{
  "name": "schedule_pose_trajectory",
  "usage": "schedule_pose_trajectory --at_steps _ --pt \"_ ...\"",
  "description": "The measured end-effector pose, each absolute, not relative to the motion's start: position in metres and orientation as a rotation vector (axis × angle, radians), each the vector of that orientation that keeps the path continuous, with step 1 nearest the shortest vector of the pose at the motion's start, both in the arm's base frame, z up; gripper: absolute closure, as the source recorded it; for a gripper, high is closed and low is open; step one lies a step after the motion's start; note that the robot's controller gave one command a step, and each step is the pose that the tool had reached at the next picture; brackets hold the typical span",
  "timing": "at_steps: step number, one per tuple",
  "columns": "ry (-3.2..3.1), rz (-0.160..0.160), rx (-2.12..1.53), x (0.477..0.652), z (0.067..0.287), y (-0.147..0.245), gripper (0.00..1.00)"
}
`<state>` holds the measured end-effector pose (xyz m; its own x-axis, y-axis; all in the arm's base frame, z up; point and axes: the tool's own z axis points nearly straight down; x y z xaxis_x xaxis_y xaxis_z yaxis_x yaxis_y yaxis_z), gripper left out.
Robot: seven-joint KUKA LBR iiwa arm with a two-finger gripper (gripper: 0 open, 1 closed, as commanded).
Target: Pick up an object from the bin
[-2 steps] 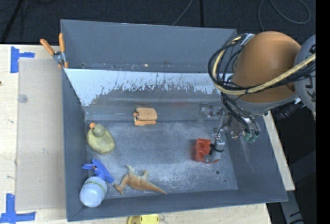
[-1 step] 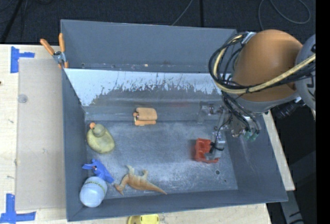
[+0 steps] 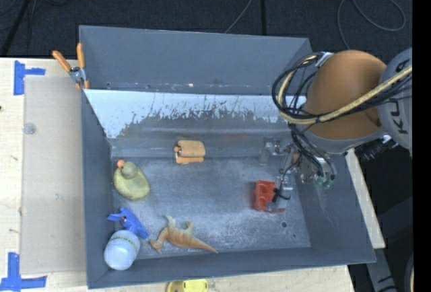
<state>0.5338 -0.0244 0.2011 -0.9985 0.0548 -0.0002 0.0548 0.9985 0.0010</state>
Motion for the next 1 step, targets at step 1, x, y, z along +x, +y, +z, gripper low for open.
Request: schedule_pose_trajectory --at_steps 1 --pt "3.146 0.001 0.031 0.5349 0.1533 -0.0436 1.00"
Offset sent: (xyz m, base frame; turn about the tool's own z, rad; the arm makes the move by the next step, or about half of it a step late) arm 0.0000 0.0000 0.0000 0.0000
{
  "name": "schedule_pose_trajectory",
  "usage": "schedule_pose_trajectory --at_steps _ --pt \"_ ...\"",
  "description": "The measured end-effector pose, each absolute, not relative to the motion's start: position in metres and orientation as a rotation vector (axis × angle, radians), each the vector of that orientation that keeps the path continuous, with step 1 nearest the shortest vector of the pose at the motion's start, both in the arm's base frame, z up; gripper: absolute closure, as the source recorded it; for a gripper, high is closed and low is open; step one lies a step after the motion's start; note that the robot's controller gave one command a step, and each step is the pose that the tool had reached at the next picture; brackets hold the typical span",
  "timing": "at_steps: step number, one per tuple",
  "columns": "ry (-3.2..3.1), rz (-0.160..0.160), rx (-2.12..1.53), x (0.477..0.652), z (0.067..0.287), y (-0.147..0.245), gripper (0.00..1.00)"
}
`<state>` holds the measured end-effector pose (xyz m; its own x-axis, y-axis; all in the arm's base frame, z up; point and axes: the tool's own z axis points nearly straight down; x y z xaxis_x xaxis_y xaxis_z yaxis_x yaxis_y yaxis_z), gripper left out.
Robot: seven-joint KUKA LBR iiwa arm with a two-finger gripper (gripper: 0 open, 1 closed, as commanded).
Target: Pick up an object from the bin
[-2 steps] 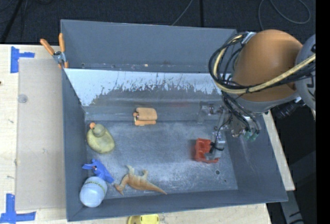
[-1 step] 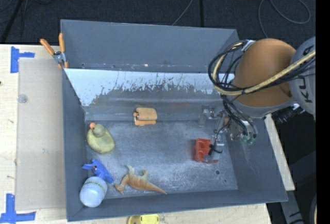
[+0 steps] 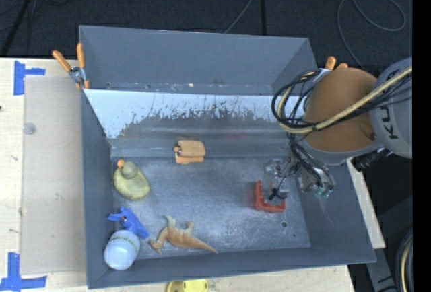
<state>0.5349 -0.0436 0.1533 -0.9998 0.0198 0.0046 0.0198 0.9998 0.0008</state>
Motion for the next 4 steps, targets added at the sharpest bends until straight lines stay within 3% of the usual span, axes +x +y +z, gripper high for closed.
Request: schedule_pose_trajectory --at_steps 1,2,3,4 --pt "-3.137 -0.001 -0.030 0.535 0.153 -0.044 0.00" --pt "-3.137 -0.001 -0.030 0.535 0.153 -0.043 0.00" --pt "-3.139 -0.004 -0.233 0.547 0.082 -0.059 1.00" --pt "-3.139 -0.004 -0.232 0.547 0.082 -0.059 1.00"
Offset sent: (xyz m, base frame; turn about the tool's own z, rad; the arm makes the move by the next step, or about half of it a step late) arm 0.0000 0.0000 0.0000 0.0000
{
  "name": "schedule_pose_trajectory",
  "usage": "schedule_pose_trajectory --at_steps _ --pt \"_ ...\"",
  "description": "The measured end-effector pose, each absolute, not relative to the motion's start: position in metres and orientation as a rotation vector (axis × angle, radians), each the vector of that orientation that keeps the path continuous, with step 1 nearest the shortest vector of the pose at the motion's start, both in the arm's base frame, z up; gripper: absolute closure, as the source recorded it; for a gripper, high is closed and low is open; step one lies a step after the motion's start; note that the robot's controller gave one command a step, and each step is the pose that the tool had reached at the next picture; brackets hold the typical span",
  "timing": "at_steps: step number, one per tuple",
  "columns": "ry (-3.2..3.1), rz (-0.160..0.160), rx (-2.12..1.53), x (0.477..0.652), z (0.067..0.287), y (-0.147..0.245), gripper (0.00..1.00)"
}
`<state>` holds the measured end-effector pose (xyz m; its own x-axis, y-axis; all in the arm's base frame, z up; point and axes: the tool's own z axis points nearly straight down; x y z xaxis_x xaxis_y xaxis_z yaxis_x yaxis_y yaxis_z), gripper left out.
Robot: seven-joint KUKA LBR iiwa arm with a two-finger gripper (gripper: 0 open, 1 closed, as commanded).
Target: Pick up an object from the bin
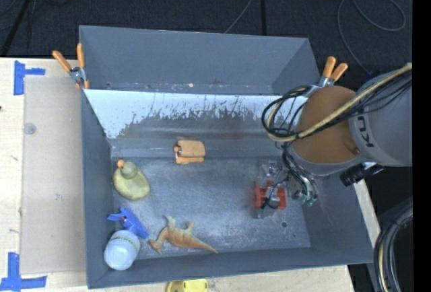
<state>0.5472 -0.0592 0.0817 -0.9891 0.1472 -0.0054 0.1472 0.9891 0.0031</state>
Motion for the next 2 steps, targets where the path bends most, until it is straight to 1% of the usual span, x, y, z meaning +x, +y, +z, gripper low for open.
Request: schedule_pose_trajectory --at_steps 1,2 --pt "3.131 0.004 0.127 0.5576 0.1942 -0.0471 1.00" --pt "3.132 0.004 0.127 0.5573 0.1938 -0.0472 1.00"
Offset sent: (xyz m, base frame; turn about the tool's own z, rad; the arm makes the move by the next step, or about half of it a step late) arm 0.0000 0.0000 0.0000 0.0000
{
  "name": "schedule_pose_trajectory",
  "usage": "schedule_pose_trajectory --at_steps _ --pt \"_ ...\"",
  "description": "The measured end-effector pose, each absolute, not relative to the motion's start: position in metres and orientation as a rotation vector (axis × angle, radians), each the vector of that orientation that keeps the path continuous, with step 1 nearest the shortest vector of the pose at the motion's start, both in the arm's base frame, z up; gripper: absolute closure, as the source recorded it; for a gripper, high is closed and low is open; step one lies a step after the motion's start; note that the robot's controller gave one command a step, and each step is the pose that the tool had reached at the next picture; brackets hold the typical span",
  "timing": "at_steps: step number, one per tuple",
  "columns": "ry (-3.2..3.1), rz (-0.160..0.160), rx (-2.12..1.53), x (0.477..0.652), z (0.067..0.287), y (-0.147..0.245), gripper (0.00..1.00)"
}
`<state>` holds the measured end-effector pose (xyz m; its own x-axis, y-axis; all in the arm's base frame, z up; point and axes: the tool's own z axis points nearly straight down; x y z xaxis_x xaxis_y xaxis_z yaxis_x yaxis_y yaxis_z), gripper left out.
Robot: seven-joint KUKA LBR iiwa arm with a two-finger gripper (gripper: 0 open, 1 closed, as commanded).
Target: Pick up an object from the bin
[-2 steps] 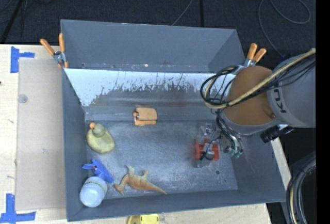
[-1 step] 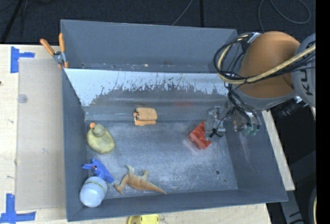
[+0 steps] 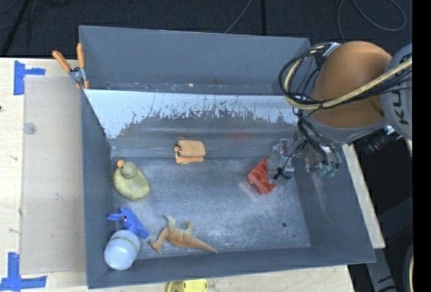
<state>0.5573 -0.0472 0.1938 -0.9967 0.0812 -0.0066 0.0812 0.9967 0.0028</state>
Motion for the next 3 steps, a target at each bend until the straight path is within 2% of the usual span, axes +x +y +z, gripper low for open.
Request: schedule_pose_trajectory --at_steps 1,2,3 --pt "3.133 0.004 0.060 0.566 0.185 -0.049 1.00" --pt "3.133 0.004 -0.098 0.581 0.154 -0.042 0.00" --pt "3.133 0.004 -0.098 0.581 0.154 -0.042 0.00"
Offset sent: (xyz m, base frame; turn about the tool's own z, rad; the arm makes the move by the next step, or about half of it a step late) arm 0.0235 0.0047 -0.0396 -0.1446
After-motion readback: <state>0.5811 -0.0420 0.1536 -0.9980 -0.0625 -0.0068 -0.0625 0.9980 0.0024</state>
